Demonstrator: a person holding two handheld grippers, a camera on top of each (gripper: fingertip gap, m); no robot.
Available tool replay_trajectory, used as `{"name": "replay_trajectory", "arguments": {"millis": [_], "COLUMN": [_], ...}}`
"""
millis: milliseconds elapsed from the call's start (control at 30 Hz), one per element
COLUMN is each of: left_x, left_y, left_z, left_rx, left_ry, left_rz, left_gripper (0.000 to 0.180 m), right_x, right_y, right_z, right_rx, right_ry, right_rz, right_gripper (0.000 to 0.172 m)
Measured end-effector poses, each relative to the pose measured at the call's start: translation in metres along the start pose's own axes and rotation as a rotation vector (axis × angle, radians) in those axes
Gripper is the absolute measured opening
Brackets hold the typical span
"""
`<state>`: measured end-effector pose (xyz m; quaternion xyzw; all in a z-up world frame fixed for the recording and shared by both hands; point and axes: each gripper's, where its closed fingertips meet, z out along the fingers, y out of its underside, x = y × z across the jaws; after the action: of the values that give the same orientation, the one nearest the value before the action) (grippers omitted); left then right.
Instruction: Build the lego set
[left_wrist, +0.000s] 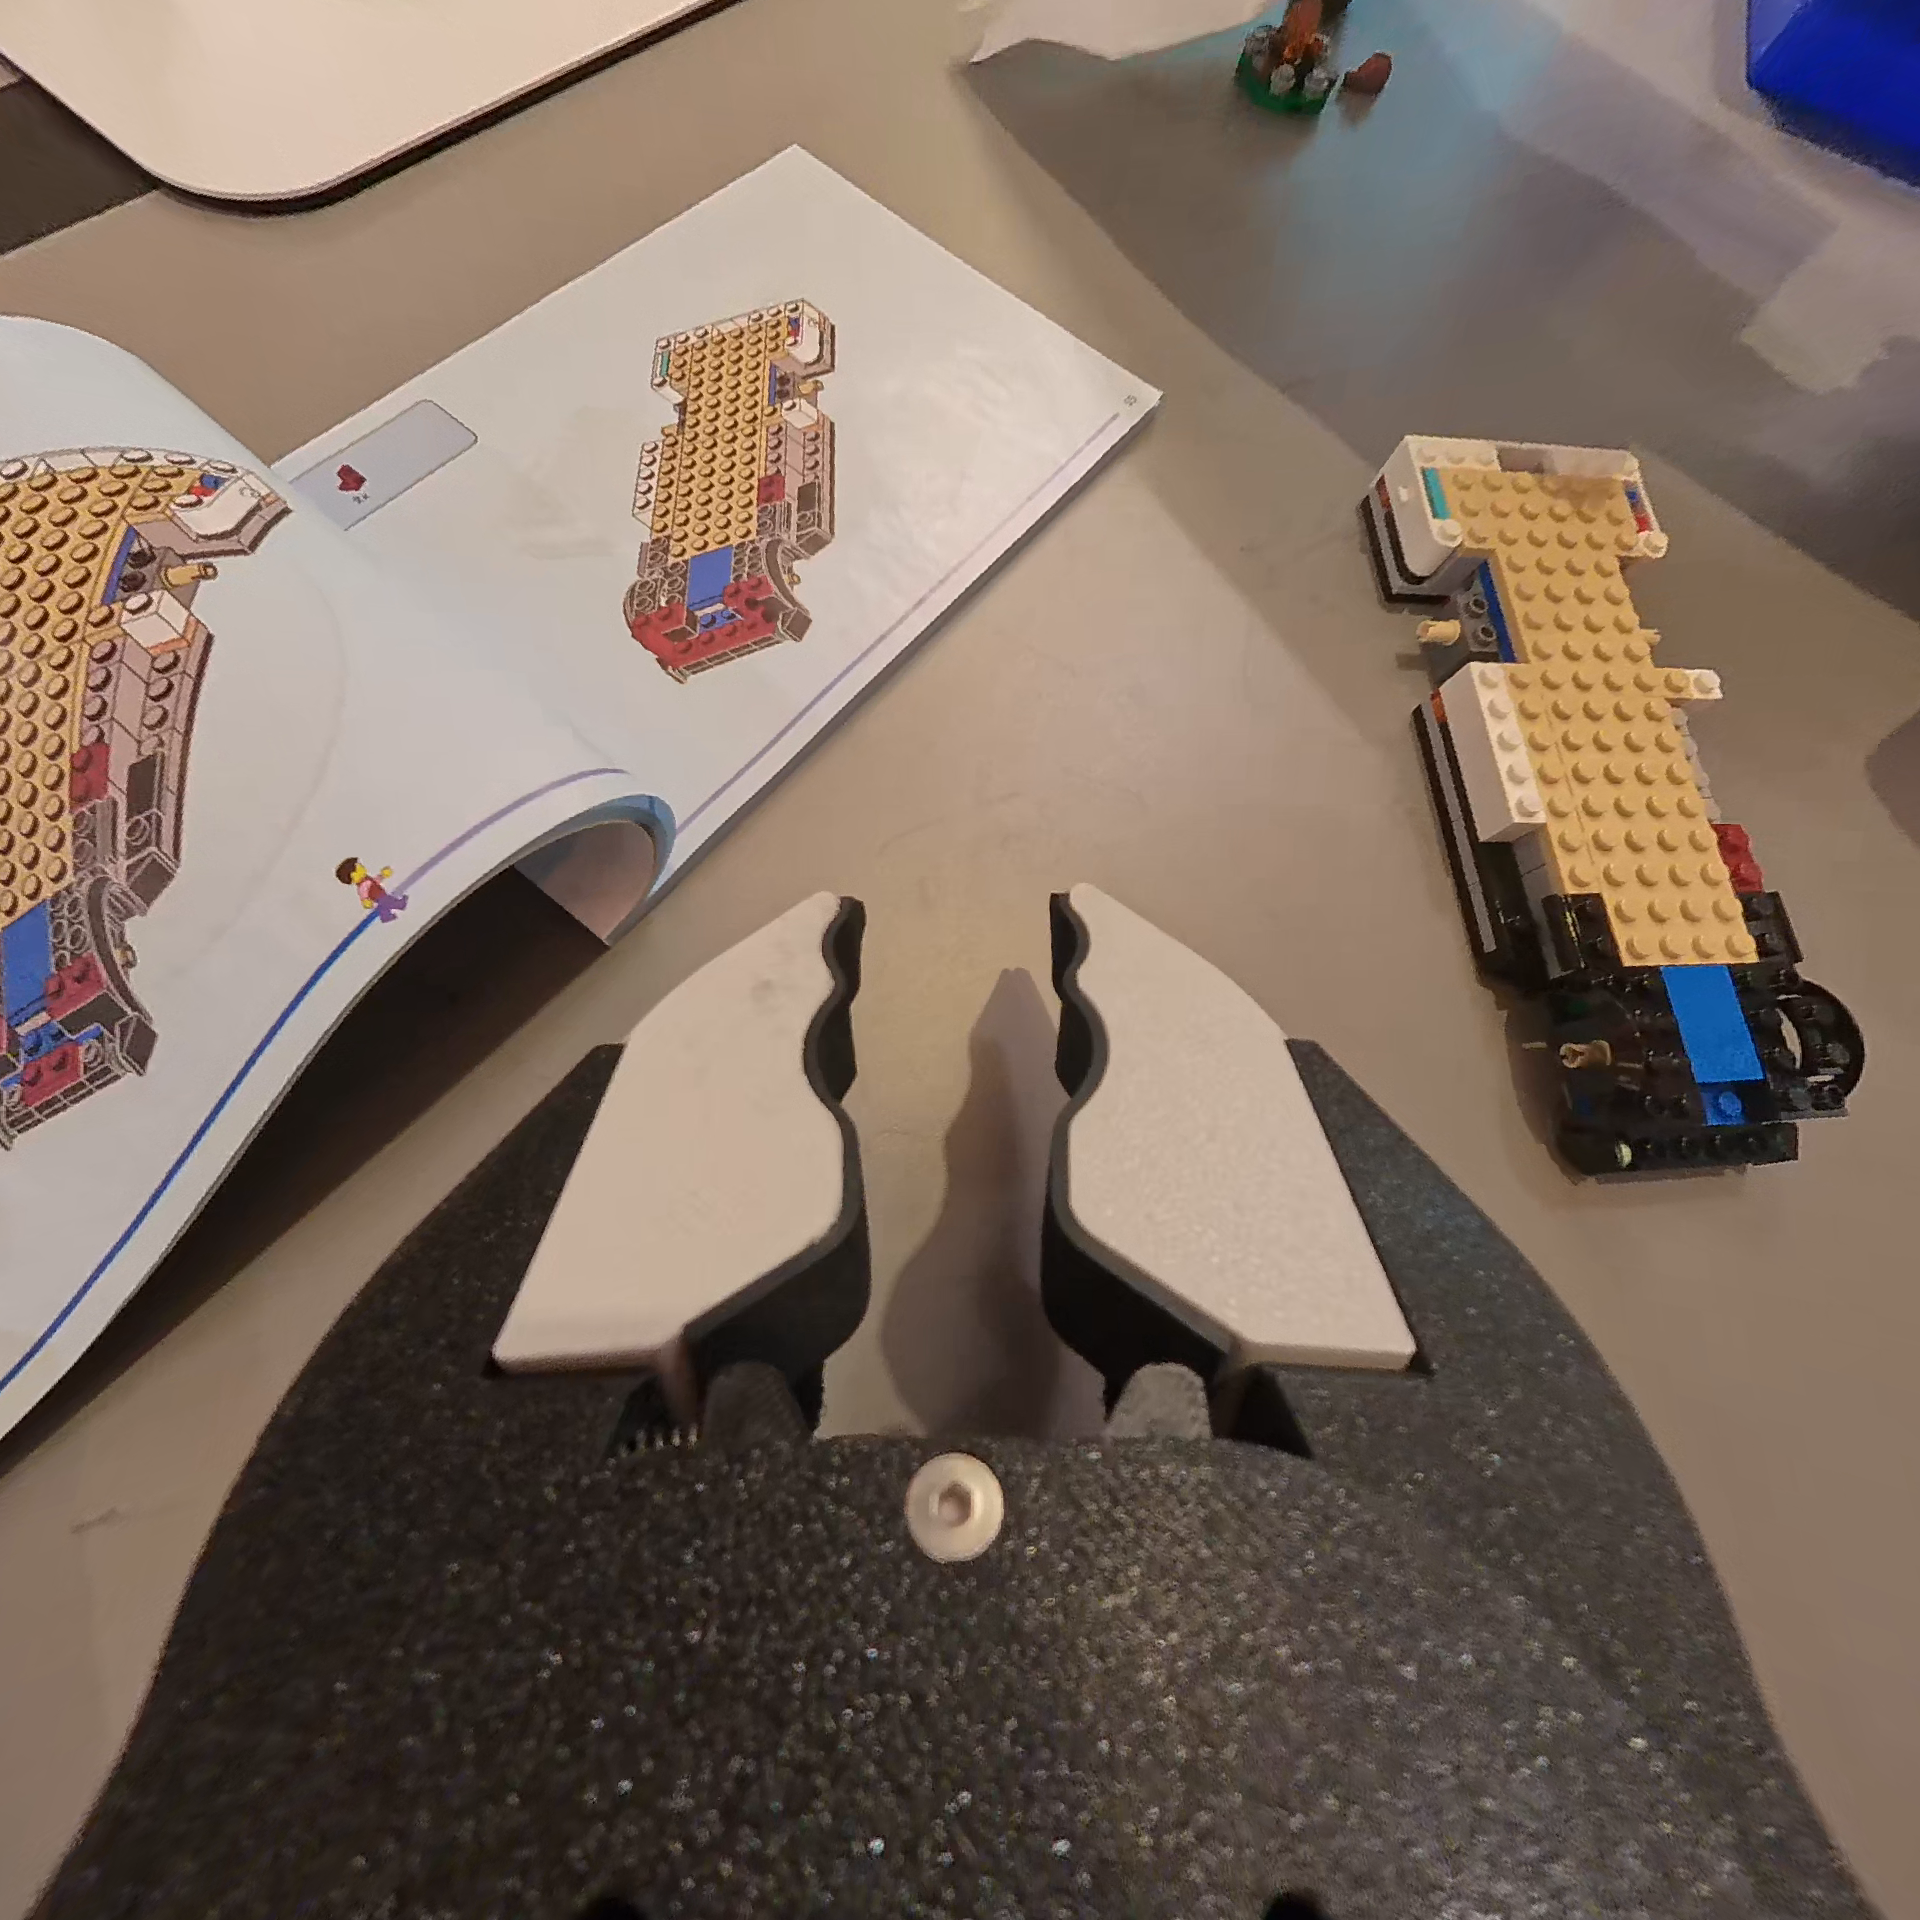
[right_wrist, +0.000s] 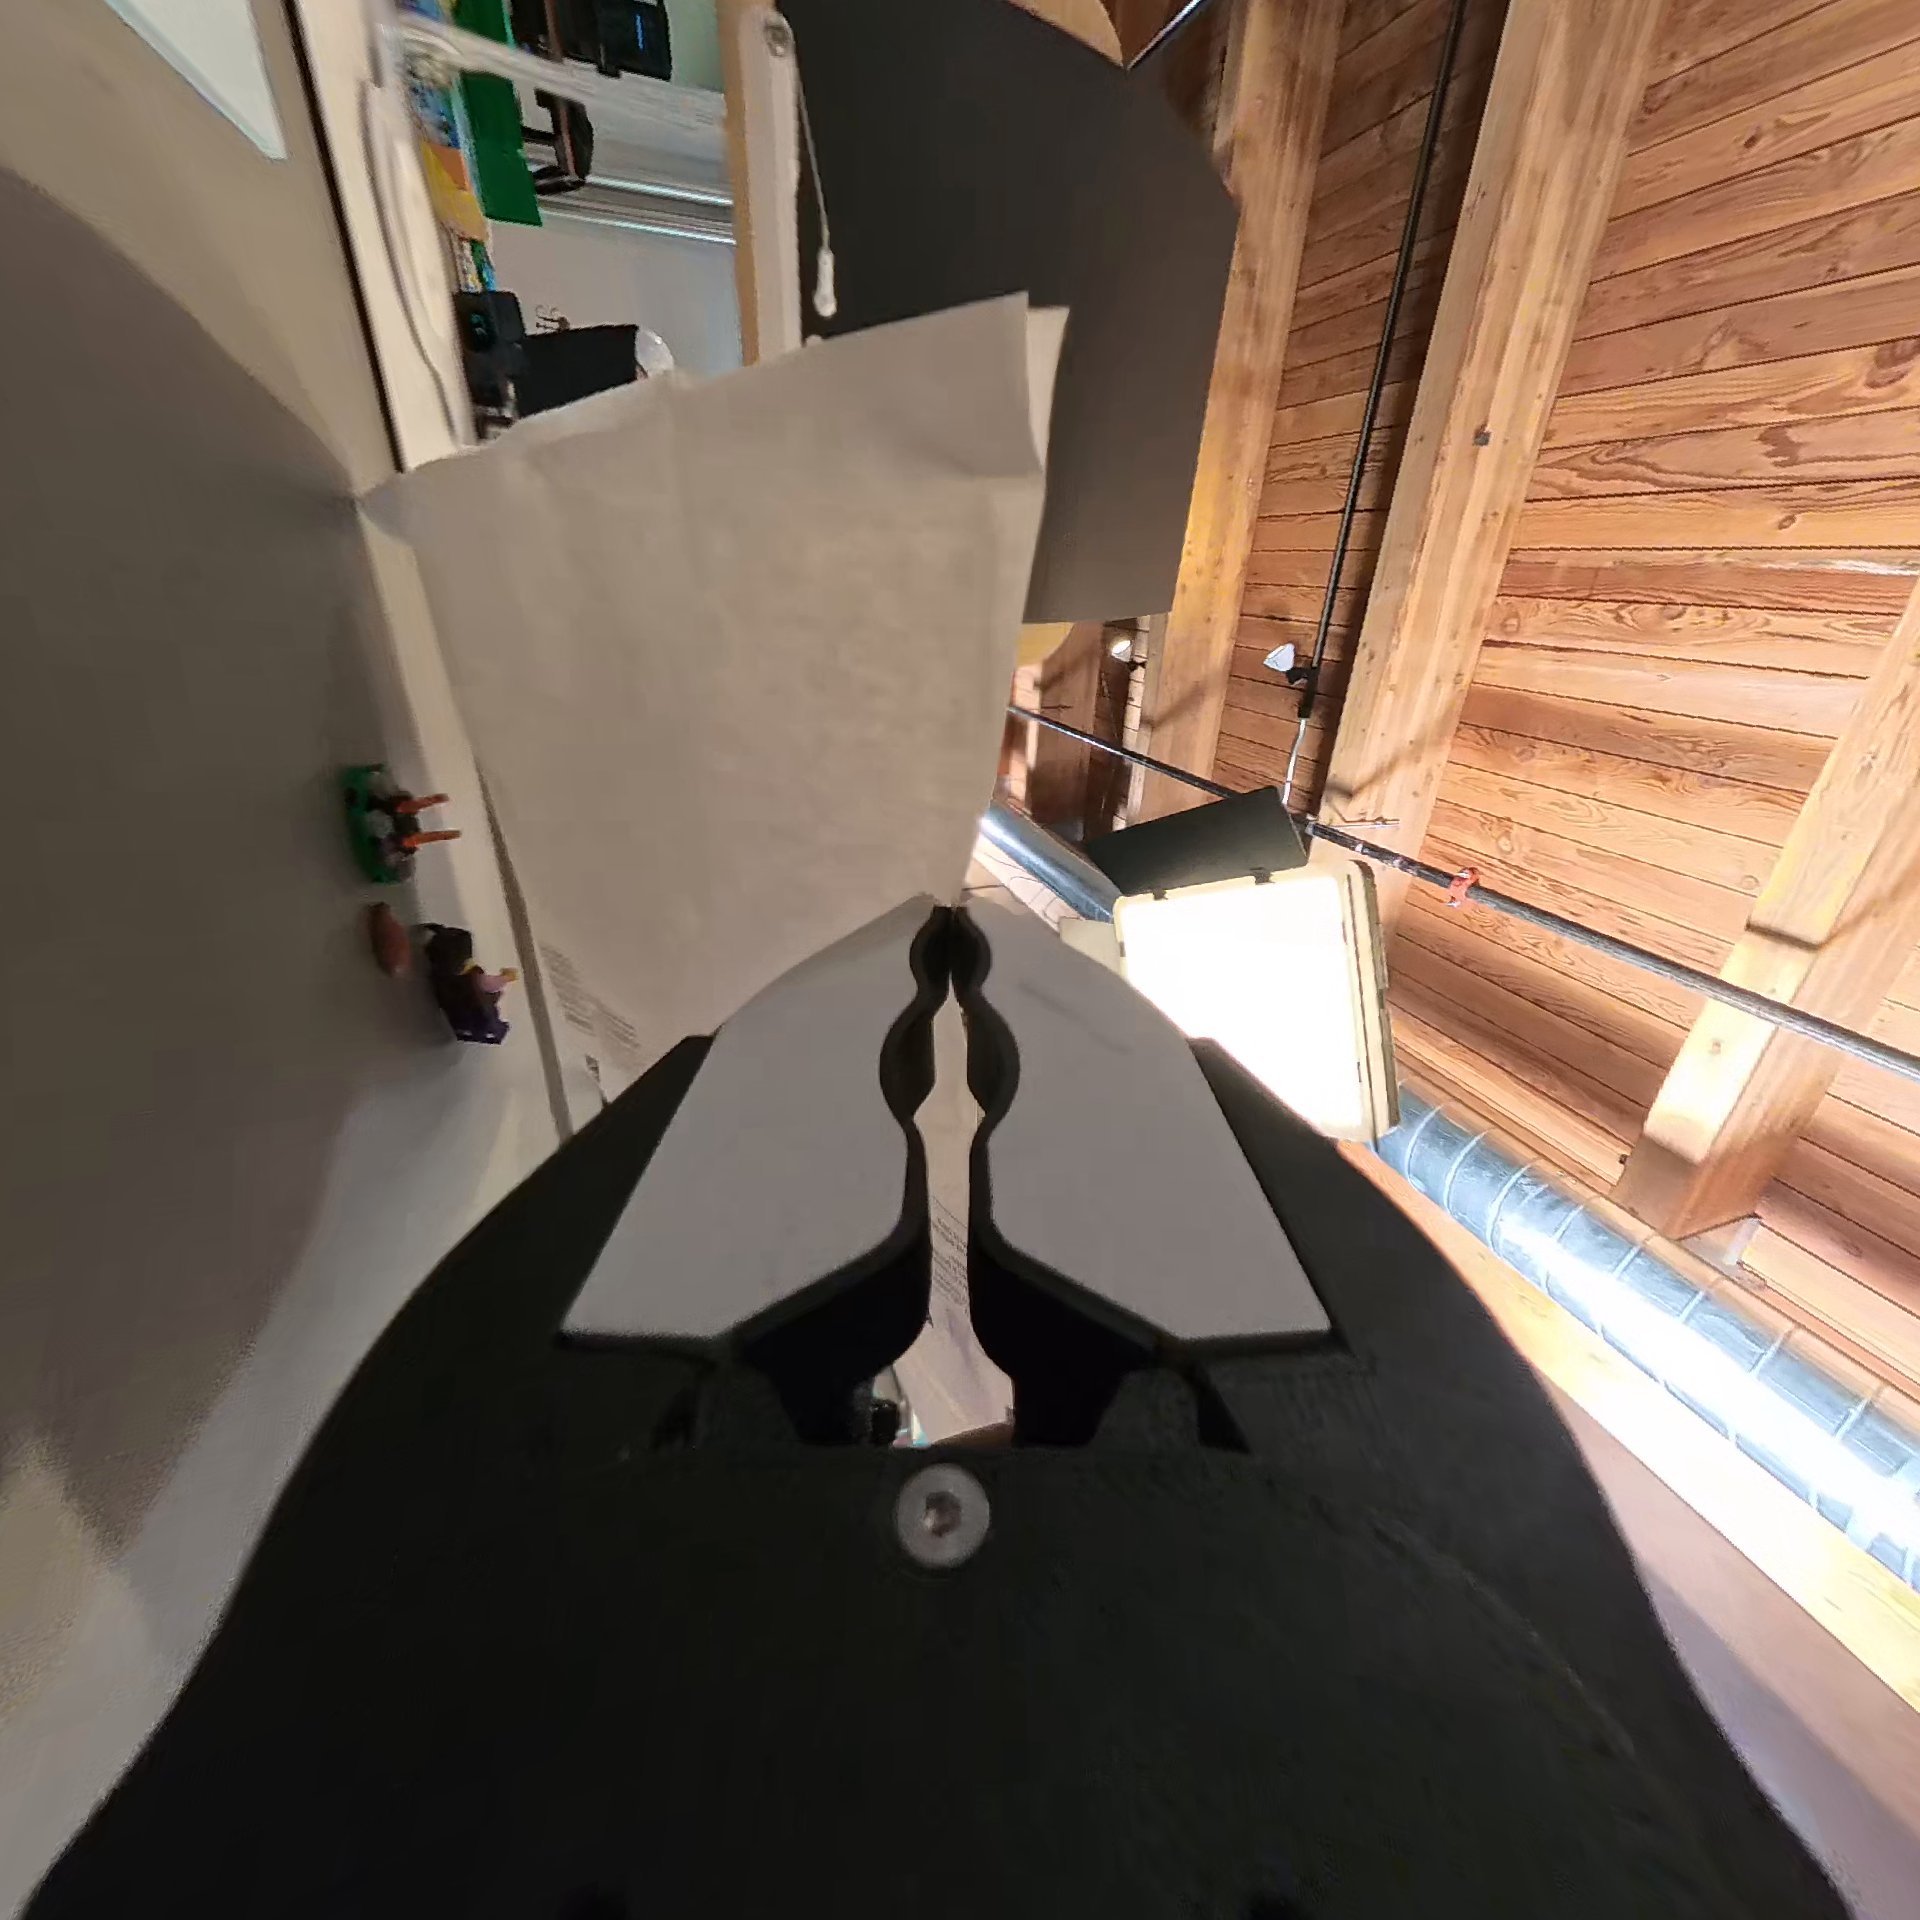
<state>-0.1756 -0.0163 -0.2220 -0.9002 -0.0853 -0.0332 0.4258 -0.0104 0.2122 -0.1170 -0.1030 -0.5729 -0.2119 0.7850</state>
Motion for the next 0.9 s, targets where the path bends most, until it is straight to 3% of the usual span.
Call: {"name": "replay_trajectory", "arguments": {"millis": [367,533,633,733,900], "left_x": [0.011,0.019,0.022,0.025,0.028], "left_y": [-0.009,-0.013,-0.014,-0.015,-0.016], "left_z": [-0.004,-0.005,-0.005,-0.004,-0.004], "left_rx": [0.03,0.041,0.044,0.044,0.045], "left_ry": [0.025,0.04,0.048,0.055,0.057], "left_rz": [0.019,0.035,0.043,0.047,0.055], "left_gripper": [0.035,0.035,0.036,0.036,0.035], "right_x": [-0.024,-0.047,-0.06,-0.074,-0.079], "right_y": [-0.038,-0.027,-0.015,-0.004,0.005], "right_z": [-0.037,-0.042,-0.039,-0.034,-0.021], "right_rx": [0.003,-0.064,-0.125,-0.191,-0.188], "right_ry": [-0.23,-0.328,-0.386,-0.473,-0.471], "right_rz": [0.067,0.058,0.074,0.107,0.047], "right_gripper": [0.002,0.024,0.027,0.025,0.0]}}
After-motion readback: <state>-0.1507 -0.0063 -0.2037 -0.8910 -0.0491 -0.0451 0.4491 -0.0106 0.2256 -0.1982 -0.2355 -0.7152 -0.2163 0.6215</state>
